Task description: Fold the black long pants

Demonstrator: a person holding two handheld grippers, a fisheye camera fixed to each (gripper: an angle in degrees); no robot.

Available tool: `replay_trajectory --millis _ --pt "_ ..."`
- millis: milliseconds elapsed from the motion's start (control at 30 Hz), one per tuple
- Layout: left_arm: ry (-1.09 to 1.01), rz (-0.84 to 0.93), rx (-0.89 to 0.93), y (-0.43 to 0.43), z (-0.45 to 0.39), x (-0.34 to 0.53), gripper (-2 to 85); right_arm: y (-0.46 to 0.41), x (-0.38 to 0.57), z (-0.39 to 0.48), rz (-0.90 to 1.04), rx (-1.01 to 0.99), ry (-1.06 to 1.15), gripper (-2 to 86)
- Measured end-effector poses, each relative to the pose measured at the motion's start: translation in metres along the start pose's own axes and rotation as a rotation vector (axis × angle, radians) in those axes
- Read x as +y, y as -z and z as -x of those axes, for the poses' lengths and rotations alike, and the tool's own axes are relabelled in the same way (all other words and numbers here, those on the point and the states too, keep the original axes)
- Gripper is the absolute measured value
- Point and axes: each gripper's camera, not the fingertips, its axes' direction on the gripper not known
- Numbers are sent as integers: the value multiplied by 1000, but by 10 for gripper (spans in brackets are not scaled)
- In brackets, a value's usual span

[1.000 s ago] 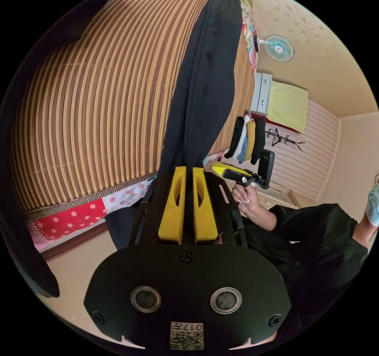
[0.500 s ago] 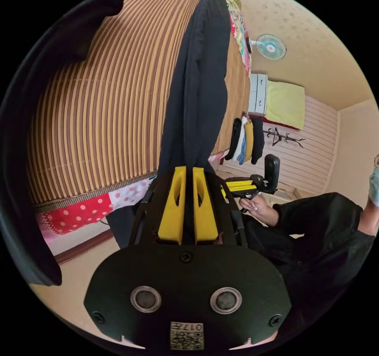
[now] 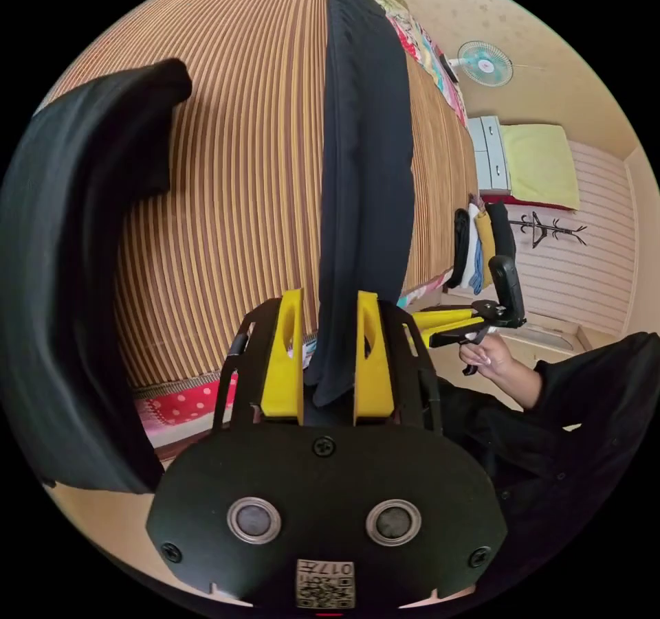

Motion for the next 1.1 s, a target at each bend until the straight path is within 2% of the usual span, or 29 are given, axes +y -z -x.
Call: replay_trajectory --millis 133,267,333,400,467,533,600,667,733,800,933,1000,1067,1100 --pt "-11 64 93 -4 24 -57 135 44 -28 -47 -159 -146 -14 128" --pt "-71 314 170 -59 33 -85 85 28 -58 -50 -28 -206 57 115" --pt "-42 369 214 -81 36 -78 66 17 -56 -38 25 -141 53 80" --pt "11 303 226 -82 38 -60 55 18 -42 -25 3 -49 82 60" --pt "20 313 229 -92 31 -46 53 20 -27 -20 22 -15 94 51" --pt "2 395 227 -113 18 -33 55 15 -5 -28 112 18 52 50" --pt "-19 578 205 -151 3 -21 66 8 14 -38 173 46 30 55" --pt "-75 665 147 -163 -5 -22 79 9 30 -47 179 60 24 66" --pt "-117 605 114 -149 -7 -32 97 27 42 -62 106 -15 13 85" --pt "-102 502 176 -117 8 -56 119 45 41 -76 20 -122 -5 96" --pt "-111 568 315 -112 35 -76 132 75 16 -100 -145 -317 -39 114" --pt "-102 671 532 -112 51 -92 147 79 1 -100 -166 -363 -28 122" --pt "-117 654 640 -96 58 -108 130 79 -14 -93 -161 -355 -4 126" --pt "-130 577 624 -78 63 -122 122 76 -21 -86 -155 -330 10 127"
